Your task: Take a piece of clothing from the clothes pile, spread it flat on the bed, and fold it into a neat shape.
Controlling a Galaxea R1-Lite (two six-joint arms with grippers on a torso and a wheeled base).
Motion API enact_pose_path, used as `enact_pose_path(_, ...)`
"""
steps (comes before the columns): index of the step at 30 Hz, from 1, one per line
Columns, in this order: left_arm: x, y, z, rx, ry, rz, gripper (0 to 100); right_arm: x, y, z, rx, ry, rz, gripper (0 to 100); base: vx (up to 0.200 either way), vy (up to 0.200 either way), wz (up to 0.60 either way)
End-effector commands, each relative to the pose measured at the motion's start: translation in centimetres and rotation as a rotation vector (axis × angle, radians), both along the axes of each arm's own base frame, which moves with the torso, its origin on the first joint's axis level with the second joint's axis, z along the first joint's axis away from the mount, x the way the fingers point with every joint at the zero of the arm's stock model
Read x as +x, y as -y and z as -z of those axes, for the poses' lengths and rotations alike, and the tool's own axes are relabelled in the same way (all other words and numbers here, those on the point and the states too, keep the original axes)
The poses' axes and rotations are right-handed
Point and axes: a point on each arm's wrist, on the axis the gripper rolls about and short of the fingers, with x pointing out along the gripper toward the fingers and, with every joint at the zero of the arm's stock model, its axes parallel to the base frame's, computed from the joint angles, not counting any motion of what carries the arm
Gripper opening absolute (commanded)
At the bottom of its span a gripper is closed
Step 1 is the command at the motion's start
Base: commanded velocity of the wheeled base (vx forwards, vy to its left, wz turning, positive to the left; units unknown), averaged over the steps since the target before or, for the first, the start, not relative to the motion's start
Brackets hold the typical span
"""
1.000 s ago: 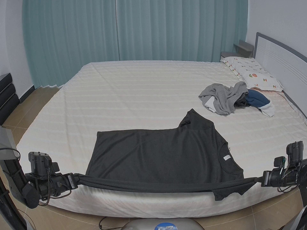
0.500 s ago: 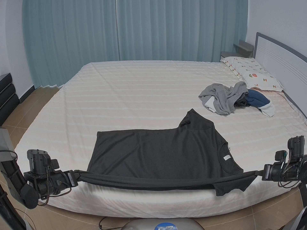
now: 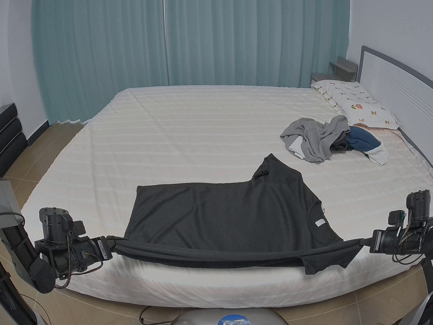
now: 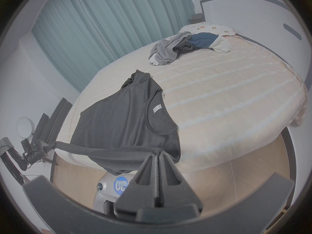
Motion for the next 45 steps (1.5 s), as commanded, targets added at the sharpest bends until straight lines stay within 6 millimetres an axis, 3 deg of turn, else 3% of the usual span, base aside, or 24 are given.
enact_pose_path(1,1.1,0.1,0.5,-0.008,-0.007,-0.008,0,1.0,0.0,0.5,0.003,-0.019,-0.005,0,0.000,0.000,0.00)
enact_pose_path(5,2.3,0.1,0.7,-0.026,-0.003,-0.024,0,2.9,0.2,0.6,0.002,-0.015,-0.004,0,0.000,0.000,0.00)
enact_pose_path(14,2.7,0.0,1.1,-0.031,-0.016,-0.033,0,5.2,0.2,0.1,0.023,0.022,0.011,0,0.000,0.000,0.00)
enact_pose_path(23,1.6,-0.5,-0.5,-0.060,0.027,-0.077,0,3.9,-1.3,-1.6,0.061,0.069,-0.027,0,0.000,0.000,0.00)
enact_pose_path(29,0.1,-0.6,-0.1,-0.054,-0.015,-0.075,0,3.4,-1.1,-1.8,0.061,0.074,-0.019,0,0.000,0.000,0.00)
enact_pose_path(35,0.1,-0.5,0.1,-0.052,-0.023,-0.072,0,3.1,-1.2,-1.7,0.061,0.068,-0.022,0,0.000,0.000,0.00)
enact_pose_path(45,1.7,-0.2,0.5,-0.056,-0.018,-0.063,0,4.5,-1.2,-1.0,0.062,0.048,-0.026,0,0.000,0.000,0.00)
